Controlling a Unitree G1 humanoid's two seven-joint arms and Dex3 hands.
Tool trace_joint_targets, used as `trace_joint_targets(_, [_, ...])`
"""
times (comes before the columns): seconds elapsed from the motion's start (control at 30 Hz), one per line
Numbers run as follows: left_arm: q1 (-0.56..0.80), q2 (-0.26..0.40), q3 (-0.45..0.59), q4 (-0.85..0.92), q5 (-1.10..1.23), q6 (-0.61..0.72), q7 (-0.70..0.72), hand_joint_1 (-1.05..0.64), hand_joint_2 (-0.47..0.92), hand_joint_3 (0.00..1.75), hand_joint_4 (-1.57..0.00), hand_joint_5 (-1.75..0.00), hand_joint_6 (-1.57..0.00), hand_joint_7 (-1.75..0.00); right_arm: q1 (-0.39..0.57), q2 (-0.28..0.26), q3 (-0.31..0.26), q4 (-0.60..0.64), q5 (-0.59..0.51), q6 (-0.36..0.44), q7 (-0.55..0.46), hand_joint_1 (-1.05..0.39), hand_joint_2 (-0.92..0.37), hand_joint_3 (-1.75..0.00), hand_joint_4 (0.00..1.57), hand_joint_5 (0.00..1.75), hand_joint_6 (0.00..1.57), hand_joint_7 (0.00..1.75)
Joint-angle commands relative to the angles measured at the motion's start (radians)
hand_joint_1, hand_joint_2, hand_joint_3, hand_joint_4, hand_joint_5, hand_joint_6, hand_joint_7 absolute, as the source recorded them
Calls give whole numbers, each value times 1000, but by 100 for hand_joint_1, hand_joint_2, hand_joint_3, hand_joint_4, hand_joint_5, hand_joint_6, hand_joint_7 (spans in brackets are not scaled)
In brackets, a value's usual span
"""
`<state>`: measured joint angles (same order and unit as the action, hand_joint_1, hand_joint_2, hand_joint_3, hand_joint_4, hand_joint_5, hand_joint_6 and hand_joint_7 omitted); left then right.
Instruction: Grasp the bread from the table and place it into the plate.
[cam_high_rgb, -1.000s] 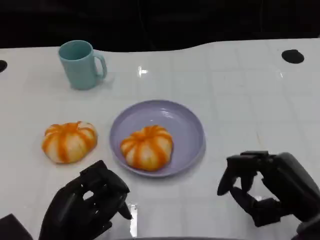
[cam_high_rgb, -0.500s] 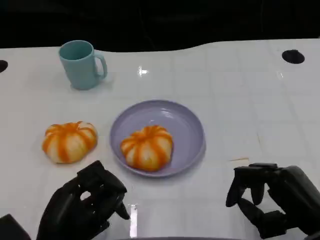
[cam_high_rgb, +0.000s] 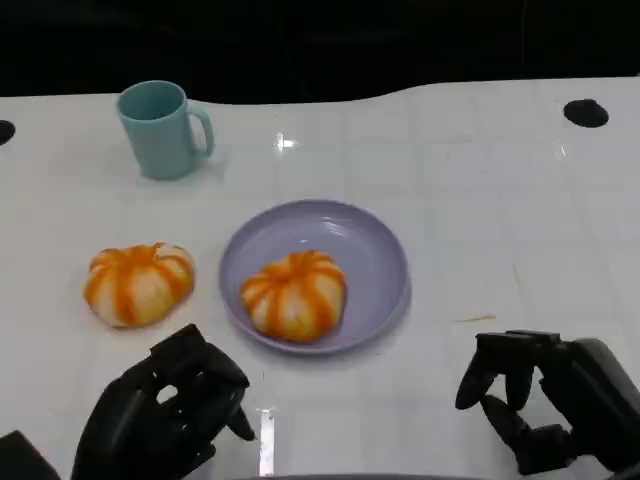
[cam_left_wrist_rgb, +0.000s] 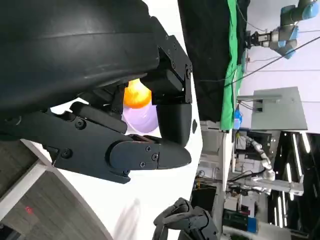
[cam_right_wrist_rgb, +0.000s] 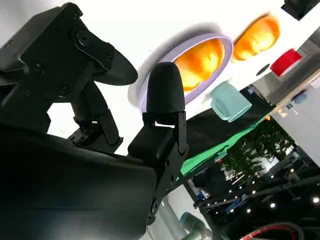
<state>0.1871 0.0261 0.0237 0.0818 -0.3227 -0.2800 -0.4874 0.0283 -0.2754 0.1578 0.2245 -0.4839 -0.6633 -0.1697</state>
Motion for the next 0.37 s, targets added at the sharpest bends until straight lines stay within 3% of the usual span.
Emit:
trace_joint_targets(0.03, [-6, 14, 7, 14, -13, -11, -23, -55, 92, 31, -61, -175, -58, -143, -8, 3, -7, 13, 10, -17, -19, -1, -23, -137, 79, 172, 83, 125])
trace_joint_targets(0.37, [-10, 16, 12, 20, -16, -13, -28, -56, 92, 30, -62, -175, -60, -142, -8, -2, 0, 11, -21, -11, -28, -3, -23, -135, 80, 171, 84, 122])
